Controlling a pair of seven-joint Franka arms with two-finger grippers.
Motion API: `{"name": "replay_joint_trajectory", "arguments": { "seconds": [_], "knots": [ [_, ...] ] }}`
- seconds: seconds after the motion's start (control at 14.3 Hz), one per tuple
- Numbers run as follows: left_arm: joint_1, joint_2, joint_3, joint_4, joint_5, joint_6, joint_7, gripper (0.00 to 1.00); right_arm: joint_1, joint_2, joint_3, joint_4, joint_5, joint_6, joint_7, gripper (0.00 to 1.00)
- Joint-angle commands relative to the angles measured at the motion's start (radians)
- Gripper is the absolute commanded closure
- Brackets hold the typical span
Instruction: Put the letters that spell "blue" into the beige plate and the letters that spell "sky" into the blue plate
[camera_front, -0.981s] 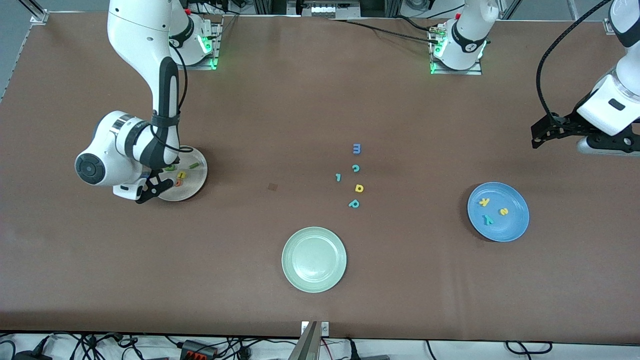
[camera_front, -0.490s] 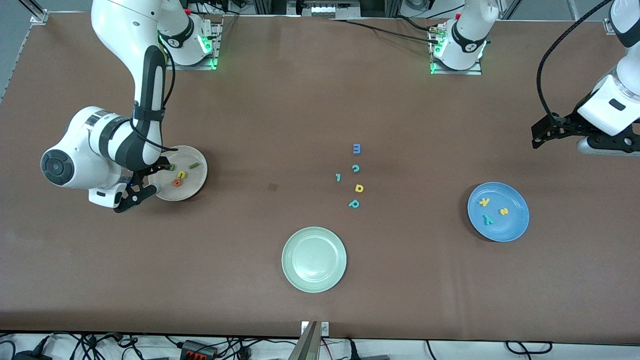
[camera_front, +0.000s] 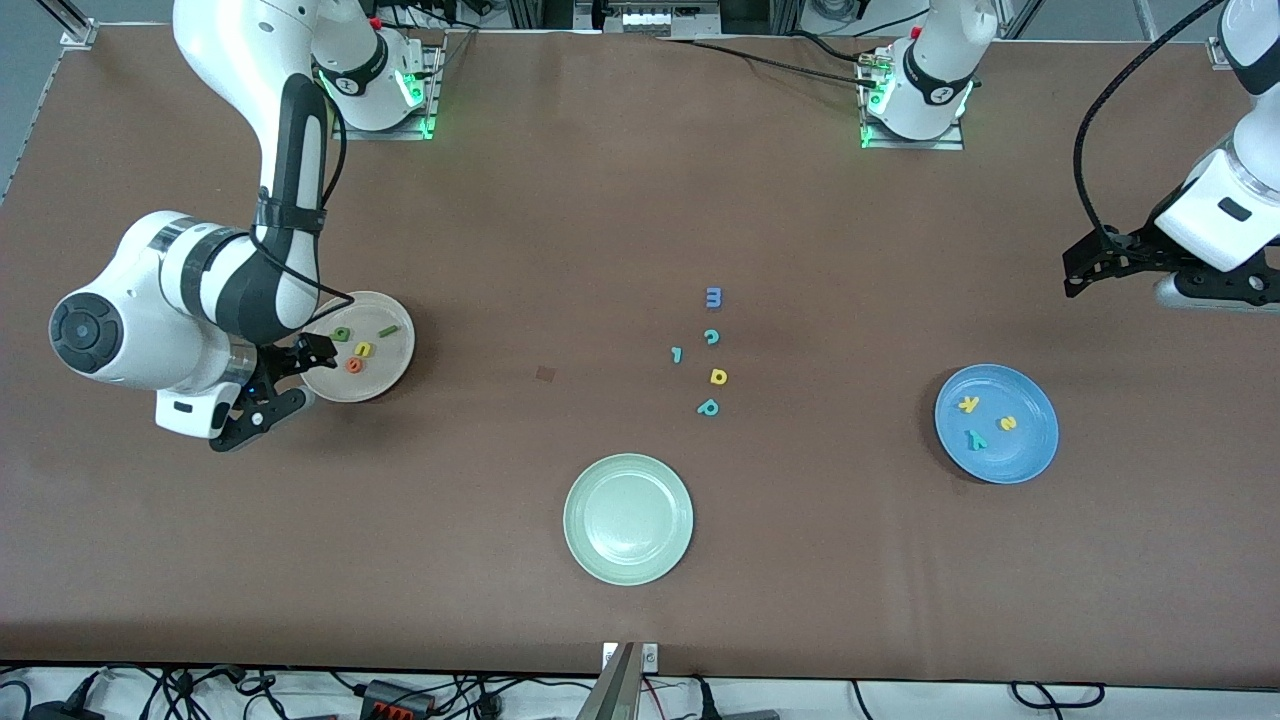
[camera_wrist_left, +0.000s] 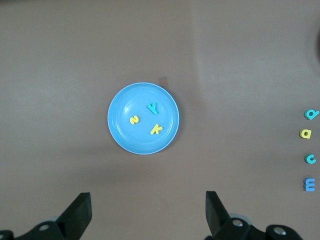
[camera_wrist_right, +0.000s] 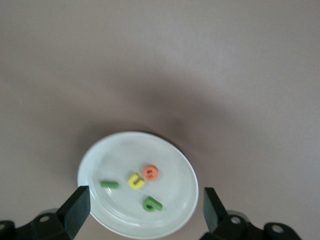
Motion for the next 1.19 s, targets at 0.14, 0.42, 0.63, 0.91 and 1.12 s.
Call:
{"name": "replay_joint_trajectory", "arguments": {
  "seconds": [0.14,0.42,0.63,0.91,1.12],
  "knots": [
    [0.009,0.015,-0.004,0.032,-0.023,-0.019,0.011,0.0,-0.243,-0.14,0.34,0.091,-0.127,-0.01,0.41,0.0],
    [0.009,0.015,-0.004,0.032,-0.022,-0.021,0.011,0.0,-0.405,-0.24,0.598,0.129,-0.369,-0.006,0.689,0.0],
    [0.009,0.015,-0.004,0.032,-0.023,-0.021,0.011,0.0,-0.51,-0.303,0.753,0.137,-0.469,-0.006,0.9,0.0],
    [0.007,0.015,-0.004,0.032,-0.023,-0.021,0.01,0.0,-0.664,-0.412,0.886,0.137,-0.642,-0.024,0.94,0.0],
    [0.007,0.015,-0.006,0.032,-0.023,-0.021,0.008,0.0,-0.798,-0.479,0.937,0.137,-0.628,-0.042,0.932,0.0]
  ]
}}
